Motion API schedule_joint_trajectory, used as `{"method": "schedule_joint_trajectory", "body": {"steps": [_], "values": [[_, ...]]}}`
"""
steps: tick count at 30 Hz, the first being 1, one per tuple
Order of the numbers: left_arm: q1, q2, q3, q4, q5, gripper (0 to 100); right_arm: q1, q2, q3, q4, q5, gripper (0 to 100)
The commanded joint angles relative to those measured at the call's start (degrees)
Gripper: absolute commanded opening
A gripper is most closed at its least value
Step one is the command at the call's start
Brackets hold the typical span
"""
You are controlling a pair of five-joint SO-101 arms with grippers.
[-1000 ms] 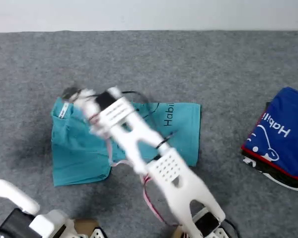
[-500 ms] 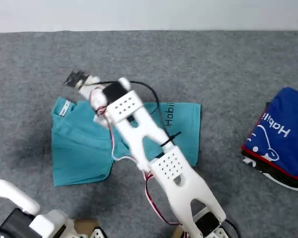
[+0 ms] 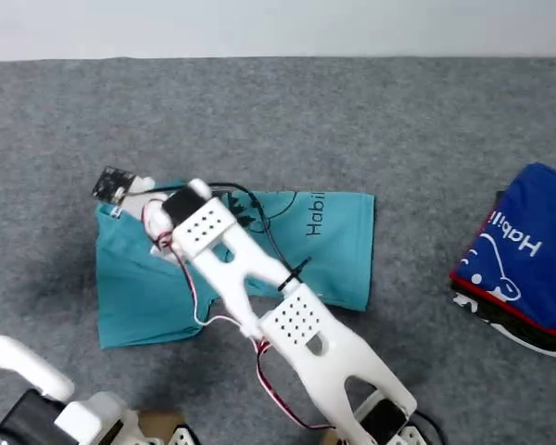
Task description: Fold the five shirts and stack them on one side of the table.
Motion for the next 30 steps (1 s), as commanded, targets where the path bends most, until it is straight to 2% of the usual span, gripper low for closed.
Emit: {"method": "schedule_joint_trajectory", "body": {"steps": [1, 6, 15, 21, 26, 30], "values": [[0.18, -2.37, -0.22, -0.97, 0.18, 0, -4.44, -0.92, -3.16, 1.45, 0.35, 13.2], [0.18, -2.37, -0.31, -0.97, 0.18, 0, -6.46, -3.03, -6.77, 6.99, 0.53, 13.2], [0.18, -2.29, -0.22, -2.55, 0.18, 0, -0.48, -4.0, -12.57, 7.25, 0.44, 13.2], [-0.53, -2.55, -1.27, -2.55, 0.44, 0, -1.36, -6.37, -14.33, 16.31, 0.35, 13.2], [-3.69, -3.87, -3.3, -2.55, 4.31, 0, -2.51, -11.12, -9.49, 16.31, -3.08, 13.2], [-7.03, -4.22, -6.64, -2.55, 8.0, 0, -5.14, -17.27, 2.46, 16.31, -3.34, 13.3]]}}
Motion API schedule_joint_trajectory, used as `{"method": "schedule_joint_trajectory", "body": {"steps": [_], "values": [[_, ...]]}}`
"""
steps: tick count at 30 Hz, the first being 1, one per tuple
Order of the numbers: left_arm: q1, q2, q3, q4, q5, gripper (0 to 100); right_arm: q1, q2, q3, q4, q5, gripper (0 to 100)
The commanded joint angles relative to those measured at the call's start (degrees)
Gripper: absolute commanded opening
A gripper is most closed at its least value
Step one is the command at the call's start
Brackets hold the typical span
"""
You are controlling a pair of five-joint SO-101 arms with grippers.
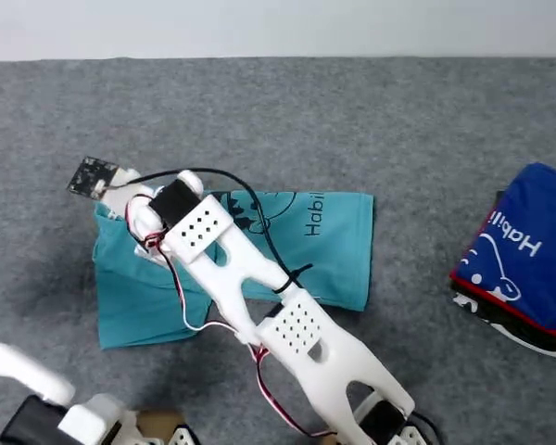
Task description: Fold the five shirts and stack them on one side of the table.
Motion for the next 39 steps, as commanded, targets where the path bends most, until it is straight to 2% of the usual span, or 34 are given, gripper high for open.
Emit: {"method": "schedule_joint_trajectory", "body": {"steps": [1, 7, 10, 12, 20, 30, 32, 39], "values": [[-2.9, -2.37, -4.26, -1.05, 2.99, 0, -3.03, -9.54, 9.93, 2.51, -0.79, 13.5], [-3.43, -2.29, -4.62, -1.05, 2.73, 0, -9.8, -20.09, 29.01, 2.24, -0.97, 13.9], [-2.9, -2.29, -4.62, -1.05, 2.73, 0, -14.2, -22.64, 34.2, 2.15, -0.97, 18.8], [-2.11, -2.29, -4.62, -0.97, 2.73, 0, -15.87, -22.2, 34.73, 2.07, -0.88, 21.6], [-0.7, -2.29, -4.62, -1.05, 2.73, 0, -18.07, -15.25, 34.46, -2.24, -0.09, 21.8], [-0.88, -2.29, -4.62, -1.05, 2.64, 0, -18.15, -9.45, 34.46, -8.48, 6.24, 21.4], [-0.88, -2.29, -4.62, -1.05, 2.64, 0, -18.07, -9.01, 34.46, -8.48, 7.65, 19.4], [-0.62, -2.29, -4.53, -1.05, 1.23, 0, -17.98, -8.13, 32.88, -6.99, 13.54, 0.8]]}}
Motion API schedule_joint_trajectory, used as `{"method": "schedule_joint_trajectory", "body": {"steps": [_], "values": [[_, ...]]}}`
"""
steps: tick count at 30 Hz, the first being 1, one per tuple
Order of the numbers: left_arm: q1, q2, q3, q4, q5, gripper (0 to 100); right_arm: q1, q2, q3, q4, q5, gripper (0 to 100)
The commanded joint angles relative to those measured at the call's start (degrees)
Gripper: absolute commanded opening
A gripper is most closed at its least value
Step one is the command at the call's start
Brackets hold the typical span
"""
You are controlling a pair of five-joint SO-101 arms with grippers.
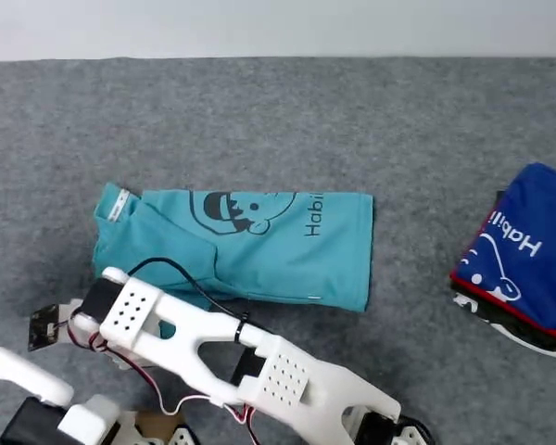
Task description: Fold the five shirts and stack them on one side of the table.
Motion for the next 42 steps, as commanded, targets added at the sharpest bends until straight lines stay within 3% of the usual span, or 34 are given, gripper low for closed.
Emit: {"method": "schedule_joint_trajectory", "body": {"steps": [1, 9, 17, 28, 34, 42], "values": [[0.35, -2.29, -1.89, -1.05, -0.88, 0, 0.22, 0.4, -1.58, 0.84, 2.55, 0.9], [0.53, -2.29, -1.89, -1.05, -0.88, 0, 3.12, 0.13, -2.11, 1.19, 2.73, 1.0], [0.62, -2.29, -1.89, -1.05, -0.88, 0, 9.01, 0.75, -16.0, 4.79, 2.64, 1.0], [3.08, -2.29, -1.89, -1.05, -0.7, 0, 20.18, 1.01, -21.01, -3.21, 1.05, 1.6], [4.04, -2.29, -1.89, -0.97, -0.7, 0, 24.84, 5.32, -21.45, -4.0, -3.34, 16.2], [4.48, -2.37, -1.01, -0.88, -0.88, 0, 30.81, 6.02, -21.71, -3.47, -3.78, 16.2]]}}
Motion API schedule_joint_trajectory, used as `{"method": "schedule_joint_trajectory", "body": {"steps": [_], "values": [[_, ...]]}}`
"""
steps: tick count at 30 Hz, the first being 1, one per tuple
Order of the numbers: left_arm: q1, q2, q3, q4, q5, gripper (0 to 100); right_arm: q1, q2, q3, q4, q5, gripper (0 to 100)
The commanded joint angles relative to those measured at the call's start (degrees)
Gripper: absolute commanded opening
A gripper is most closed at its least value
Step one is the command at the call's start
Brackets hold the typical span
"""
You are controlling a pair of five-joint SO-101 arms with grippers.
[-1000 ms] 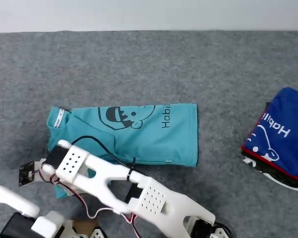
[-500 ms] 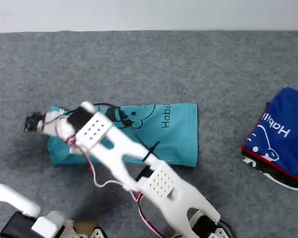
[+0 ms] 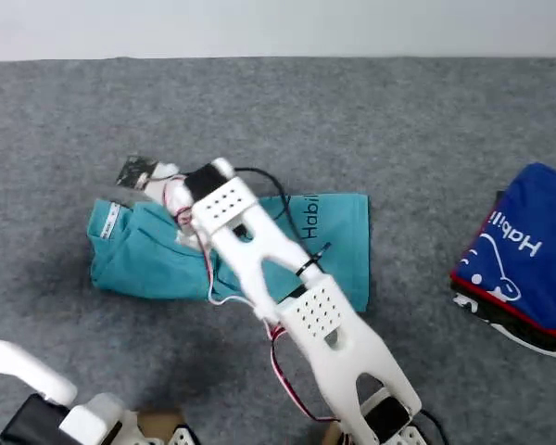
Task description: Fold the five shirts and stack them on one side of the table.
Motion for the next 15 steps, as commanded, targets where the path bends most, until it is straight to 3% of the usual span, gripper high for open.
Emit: {"method": "schedule_joint_trajectory", "body": {"steps": [1, 6, 10, 12, 15], "values": [[0.18, -2.55, -1.01, -0.79, -0.7, 0, 2.33, -2.77, -4.22, 0.31, -0.88, 16.2], [-0.53, -2.81, -1.01, -0.35, -0.7, 0, 1.8, -6.9, -10.46, 7.34, -0.97, 16.0], [-1.23, -3.43, -1.36, 2.11, -0.53, 0, 2.59, -8.4, -12.75, 13.58, -1.41, 9.6], [-1.85, -5.01, -1.36, 4.57, -0.53, 0, 5.32, -9.63, -10.46, 13.58, -6.42, 7.6], [-2.02, -8.35, -1.27, 7.74, -0.62, 0, 8.92, -13.85, -4.57, 13.41, -15.91, 14.7]]}}
